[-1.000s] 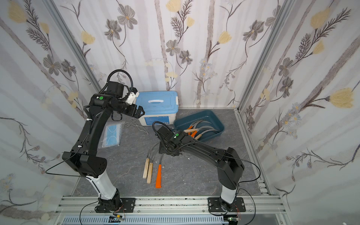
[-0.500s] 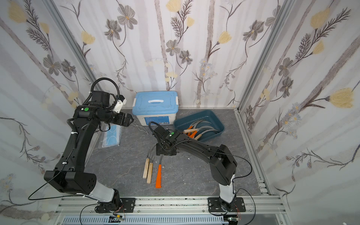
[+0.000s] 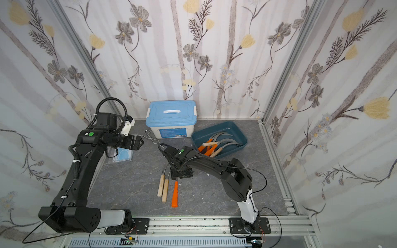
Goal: Put small sickles into storage boxes
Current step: Pick up the sickle at the center of the board.
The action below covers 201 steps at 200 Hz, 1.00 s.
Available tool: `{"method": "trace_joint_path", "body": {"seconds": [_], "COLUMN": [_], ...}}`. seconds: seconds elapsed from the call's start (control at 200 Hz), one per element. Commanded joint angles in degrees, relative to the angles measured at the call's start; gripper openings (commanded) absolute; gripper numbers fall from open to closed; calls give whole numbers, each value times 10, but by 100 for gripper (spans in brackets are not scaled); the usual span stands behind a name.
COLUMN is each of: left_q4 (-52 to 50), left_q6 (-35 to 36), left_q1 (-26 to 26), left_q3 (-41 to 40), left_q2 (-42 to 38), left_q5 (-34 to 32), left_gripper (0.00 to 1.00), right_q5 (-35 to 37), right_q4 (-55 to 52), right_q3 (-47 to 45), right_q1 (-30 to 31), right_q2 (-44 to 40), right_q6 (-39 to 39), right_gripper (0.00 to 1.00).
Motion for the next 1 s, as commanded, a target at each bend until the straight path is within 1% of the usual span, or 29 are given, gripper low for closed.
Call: {"method": "trace_joint_path", "body": {"seconds": [0.0, 0.105, 0.12, 0.18, 0.38, 0.415, 0.844, 0.999], "left_q4": [11, 16, 18, 20, 13, 13, 9, -3], "left_q6": [-7, -28, -30, -34, -31, -27, -19, -24], "left_q1": [3, 4, 4, 6, 6, 6, 7, 13], "left_q3": [-16, -35, -51, -69, -105, -112, -161, -164], "left_q2": [-9, -20, -22, -31, -42, -60, -93, -90], "left_q5": [-9, -27, -30, -34, -23, -23, -50, -42], "left_gripper": [100, 100, 100, 100, 100, 100, 100, 100], "right_q5": [-16, -13, -12, -13, -29, -33, -40, -36], "right_q4": [-7, -11, -11, -11, 1, 2, -5, -19], "right_q3": [17, 20, 20, 20, 28, 30, 41, 57], "right_q1": [5, 6, 6, 6, 5, 6, 22, 26], "right_q2": [13, 15, 15, 15, 36, 41, 59, 76], "right_q6": [-5, -5, -5, -6, -8, -9, -18, -23], "right_gripper": [70, 70, 70, 70, 69, 69, 67, 67]}}
